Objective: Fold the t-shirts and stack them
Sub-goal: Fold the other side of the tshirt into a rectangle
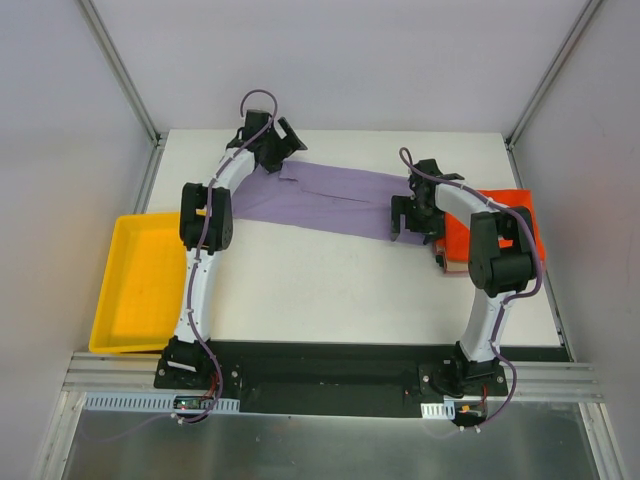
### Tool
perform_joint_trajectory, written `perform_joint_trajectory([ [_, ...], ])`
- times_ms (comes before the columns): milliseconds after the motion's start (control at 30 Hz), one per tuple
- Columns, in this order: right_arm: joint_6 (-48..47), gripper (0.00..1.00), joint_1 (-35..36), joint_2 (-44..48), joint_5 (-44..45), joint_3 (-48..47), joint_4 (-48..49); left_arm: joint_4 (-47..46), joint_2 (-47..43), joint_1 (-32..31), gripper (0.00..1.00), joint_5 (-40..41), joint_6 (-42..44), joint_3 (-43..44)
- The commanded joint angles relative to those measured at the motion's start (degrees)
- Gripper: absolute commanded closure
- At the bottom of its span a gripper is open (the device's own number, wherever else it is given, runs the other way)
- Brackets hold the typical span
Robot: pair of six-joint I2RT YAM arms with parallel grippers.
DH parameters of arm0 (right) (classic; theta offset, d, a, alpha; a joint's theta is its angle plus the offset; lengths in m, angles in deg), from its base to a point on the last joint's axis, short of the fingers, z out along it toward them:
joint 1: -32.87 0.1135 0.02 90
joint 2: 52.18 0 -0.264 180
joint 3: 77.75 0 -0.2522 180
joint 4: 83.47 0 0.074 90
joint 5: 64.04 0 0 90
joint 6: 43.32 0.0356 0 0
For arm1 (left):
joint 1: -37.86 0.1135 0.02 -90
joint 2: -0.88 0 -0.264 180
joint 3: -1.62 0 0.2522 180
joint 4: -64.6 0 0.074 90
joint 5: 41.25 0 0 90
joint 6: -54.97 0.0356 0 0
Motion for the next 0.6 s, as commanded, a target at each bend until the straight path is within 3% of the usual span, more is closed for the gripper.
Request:
perform_joint_trajectory([
  [0,-0.97,0.04,-0.78,0.04,1.43,-1.64,-2.73,-1.38,-0.18,-0.68,0.01,2.43,-4.00,2.44],
  [100,-0.97,0.04,-0.78,0.12,1.43,-1.55,-2.73,-1.29,-1.58,-1.56,0.01,1.12,-4.53,0.69],
  [400,-1.14,0.04,-0.96,0.83,1.43,-0.06,-2.38,0.46,-5.90,-1.83,0.01,7.79,-7.86,-5.38],
  [567,-1.14,0.04,-1.04,0.74,0.90,-0.05,-2.02,-1.46,-2.65,-1.83,0.01,0.88,-10.86,0.58],
])
